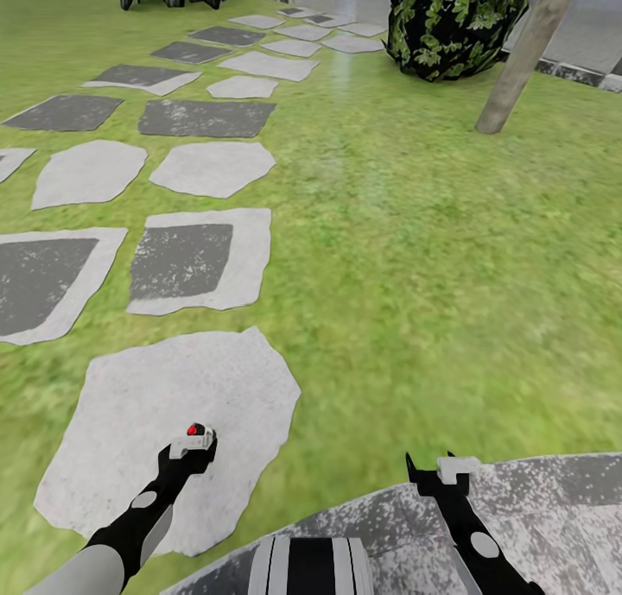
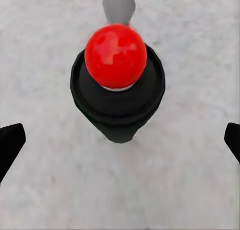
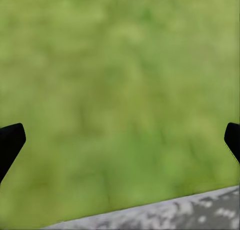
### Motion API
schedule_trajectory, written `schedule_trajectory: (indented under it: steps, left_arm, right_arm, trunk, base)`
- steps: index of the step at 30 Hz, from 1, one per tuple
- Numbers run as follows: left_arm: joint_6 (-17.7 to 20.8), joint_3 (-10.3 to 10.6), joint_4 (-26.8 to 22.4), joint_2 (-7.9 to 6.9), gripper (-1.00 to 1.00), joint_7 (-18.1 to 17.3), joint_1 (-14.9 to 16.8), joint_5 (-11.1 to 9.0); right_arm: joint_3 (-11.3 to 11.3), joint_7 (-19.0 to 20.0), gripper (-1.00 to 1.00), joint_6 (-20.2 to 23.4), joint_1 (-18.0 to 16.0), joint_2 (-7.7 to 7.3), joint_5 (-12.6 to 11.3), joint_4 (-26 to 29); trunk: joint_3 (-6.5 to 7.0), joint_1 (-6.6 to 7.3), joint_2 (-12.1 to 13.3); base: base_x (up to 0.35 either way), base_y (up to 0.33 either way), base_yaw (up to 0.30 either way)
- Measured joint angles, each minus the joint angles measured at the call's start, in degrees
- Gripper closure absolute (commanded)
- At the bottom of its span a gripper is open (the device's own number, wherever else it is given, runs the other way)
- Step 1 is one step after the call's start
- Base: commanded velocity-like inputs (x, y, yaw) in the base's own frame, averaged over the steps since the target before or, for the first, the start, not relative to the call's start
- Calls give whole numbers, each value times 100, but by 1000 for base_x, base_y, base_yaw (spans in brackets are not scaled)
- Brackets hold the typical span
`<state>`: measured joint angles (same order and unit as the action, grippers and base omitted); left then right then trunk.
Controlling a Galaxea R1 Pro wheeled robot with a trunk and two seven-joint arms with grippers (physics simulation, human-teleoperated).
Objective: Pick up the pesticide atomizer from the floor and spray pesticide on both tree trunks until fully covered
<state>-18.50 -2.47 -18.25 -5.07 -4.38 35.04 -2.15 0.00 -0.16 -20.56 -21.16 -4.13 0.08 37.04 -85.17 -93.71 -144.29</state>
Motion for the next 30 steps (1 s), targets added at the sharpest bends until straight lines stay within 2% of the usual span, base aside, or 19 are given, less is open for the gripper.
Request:
schedule_trajectory:
  steps: [30]
  left_arm:
    - [0, 0, 8, 22, -100, 8, 0, 0]
  right_arm:
    - [0, 1, -100, 4, 0, 0, 0, 0]
  trunk:
    - [0, -1, 0]
  base:
    - [30, 7, 0]
